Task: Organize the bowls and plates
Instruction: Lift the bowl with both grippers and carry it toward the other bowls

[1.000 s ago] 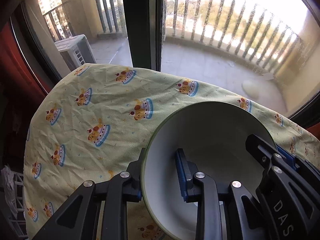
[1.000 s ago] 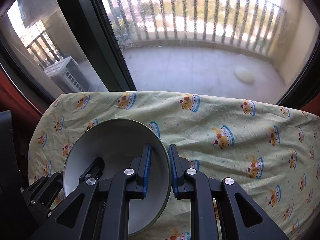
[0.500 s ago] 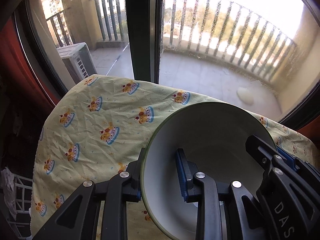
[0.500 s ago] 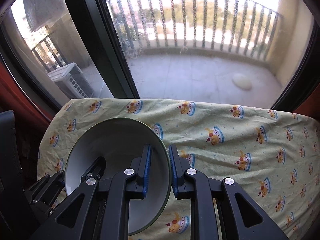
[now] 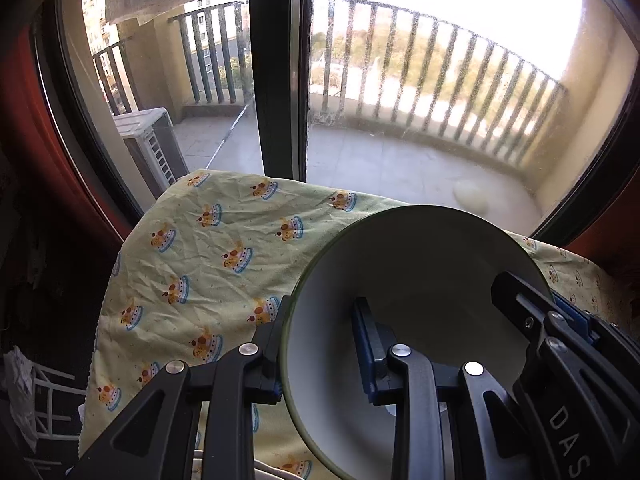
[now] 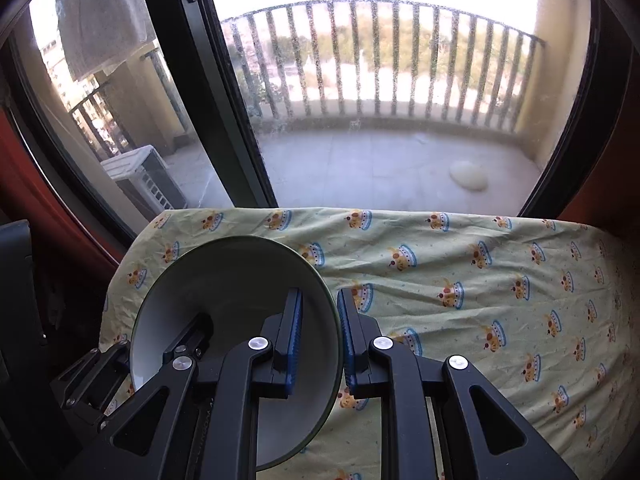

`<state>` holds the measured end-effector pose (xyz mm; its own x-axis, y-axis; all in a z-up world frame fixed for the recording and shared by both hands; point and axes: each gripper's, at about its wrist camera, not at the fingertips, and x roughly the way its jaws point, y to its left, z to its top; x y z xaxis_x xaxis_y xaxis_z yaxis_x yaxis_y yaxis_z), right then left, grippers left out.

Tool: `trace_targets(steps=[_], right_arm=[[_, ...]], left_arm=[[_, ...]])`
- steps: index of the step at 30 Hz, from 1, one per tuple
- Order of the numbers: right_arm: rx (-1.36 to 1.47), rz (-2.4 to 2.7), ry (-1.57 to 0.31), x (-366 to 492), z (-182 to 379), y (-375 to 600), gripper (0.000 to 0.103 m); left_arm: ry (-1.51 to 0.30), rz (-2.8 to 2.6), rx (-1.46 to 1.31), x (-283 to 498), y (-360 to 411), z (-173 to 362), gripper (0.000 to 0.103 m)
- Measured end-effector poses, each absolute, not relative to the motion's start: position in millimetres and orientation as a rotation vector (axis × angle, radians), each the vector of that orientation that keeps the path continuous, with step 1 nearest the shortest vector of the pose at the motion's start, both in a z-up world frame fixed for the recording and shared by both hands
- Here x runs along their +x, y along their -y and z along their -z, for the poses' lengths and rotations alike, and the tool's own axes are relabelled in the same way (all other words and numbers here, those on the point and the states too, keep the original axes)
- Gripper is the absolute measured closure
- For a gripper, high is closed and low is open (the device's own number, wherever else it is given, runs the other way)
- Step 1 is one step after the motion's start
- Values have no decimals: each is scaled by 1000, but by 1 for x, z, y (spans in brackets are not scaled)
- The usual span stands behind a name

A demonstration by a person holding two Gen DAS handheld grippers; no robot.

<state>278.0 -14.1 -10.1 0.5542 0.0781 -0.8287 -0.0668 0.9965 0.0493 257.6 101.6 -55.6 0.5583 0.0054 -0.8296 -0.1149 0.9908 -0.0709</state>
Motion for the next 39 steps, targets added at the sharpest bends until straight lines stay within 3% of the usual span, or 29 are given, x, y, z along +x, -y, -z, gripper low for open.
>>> trace_targets(steps=[21,39], right_arm=[[109,134,-949,155,-18,58,82],[113,78,-1020,110,-9,127,82]], left_arm=[[-964,152,5,171,-58,46,76],[-1014,75,11,119,8,58,75]])
